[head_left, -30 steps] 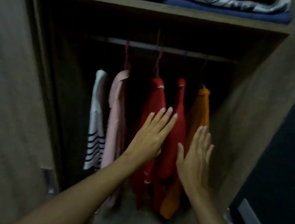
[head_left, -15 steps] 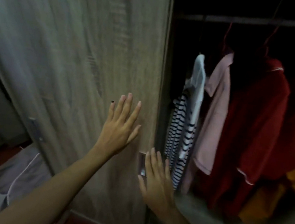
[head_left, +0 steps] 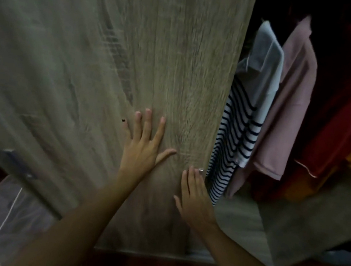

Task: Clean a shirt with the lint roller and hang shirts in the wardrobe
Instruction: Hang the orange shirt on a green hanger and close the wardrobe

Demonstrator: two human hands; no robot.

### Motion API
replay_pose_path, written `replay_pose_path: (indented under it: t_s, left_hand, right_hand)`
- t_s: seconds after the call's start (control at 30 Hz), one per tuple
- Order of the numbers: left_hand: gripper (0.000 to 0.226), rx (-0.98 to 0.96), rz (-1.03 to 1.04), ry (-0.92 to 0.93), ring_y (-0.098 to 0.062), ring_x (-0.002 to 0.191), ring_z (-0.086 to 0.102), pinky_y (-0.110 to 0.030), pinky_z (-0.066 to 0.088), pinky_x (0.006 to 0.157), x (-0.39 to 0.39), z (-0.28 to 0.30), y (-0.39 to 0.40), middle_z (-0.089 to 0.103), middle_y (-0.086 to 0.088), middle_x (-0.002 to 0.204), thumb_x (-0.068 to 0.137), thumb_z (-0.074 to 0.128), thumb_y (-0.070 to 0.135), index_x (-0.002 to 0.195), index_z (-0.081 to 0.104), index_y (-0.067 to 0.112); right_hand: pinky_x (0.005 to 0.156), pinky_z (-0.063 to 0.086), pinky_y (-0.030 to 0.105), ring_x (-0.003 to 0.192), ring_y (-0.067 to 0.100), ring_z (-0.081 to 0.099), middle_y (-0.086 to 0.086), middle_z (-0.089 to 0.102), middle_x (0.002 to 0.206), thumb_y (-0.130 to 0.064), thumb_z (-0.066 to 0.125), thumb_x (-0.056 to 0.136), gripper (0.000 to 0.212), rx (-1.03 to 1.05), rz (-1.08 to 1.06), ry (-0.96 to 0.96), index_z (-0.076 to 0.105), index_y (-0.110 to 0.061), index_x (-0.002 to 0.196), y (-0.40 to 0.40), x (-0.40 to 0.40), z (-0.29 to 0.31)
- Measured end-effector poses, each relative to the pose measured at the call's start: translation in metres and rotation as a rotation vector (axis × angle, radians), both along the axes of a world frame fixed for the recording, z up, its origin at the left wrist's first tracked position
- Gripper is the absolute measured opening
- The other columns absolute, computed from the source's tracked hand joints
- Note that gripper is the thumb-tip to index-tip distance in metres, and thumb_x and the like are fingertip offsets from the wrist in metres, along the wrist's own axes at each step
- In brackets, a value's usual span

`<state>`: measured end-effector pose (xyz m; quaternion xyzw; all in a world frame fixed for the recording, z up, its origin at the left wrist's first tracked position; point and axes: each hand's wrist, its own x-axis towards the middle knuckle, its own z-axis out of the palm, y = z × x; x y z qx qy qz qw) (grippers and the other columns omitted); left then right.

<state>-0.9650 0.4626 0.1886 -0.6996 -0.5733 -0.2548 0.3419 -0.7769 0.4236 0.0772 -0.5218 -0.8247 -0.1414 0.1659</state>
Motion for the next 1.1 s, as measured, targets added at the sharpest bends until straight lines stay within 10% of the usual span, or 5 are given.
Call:
replay_pose_path:
  t_s: [0.5, 0.87, 1.1]
  left_hand:
    - [0.106, 0.135, -0.086, 0.002, -0.035, 0.142, -0.026, -0.06, -0.01, 0.111, 0.044, -0.009, 0.019, -0.03, -0.013, 0.154, 0.082, 0.046, 0.073, 0.152, -0.009, 0.016]
    - [0.098, 0.112, -0.141, -0.031, -0.034, 0.142, -0.026, -0.061, -0.006, 0.111, 0.143, -0.01, 0.026, -0.031, -0.014, 0.154, 0.087, 0.04, 0.072, 0.152, -0.009, 0.017]
    - [0.089, 0.049, -0.188, 0.043, -0.036, 0.142, -0.026, -0.063, -0.007, 0.111, 0.207, -0.009, 0.025, -0.029, -0.014, 0.154, 0.09, 0.037, 0.069, 0.152, -0.002, 0.019]
  right_hand:
    - [0.116, 0.023, 0.04, 0.14, 0.031, 0.026, 0.018, 0.042, 0.147, -0.04, 0.052, 0.091, 0.071, 0.128, 0.009, 0.022, 0.027, -0.001, 0.145, 0.015, 0.048, -0.018]
    - [0.113, 0.028, 0.043, 0.147, 0.033, 0.007, 0.026, 0.015, 0.156, -0.05, 0.044, 0.093, 0.083, -0.063, -0.296, 0.388, 0.017, 0.004, 0.148, 0.003, 0.08, -0.02]
    - [0.112, 0.034, 0.041, 0.142, 0.034, 0.025, 0.025, 0.023, 0.152, -0.05, 0.056, 0.087, 0.088, -0.068, -0.278, 0.366, 0.02, 0.004, 0.146, 0.016, 0.16, -0.029]
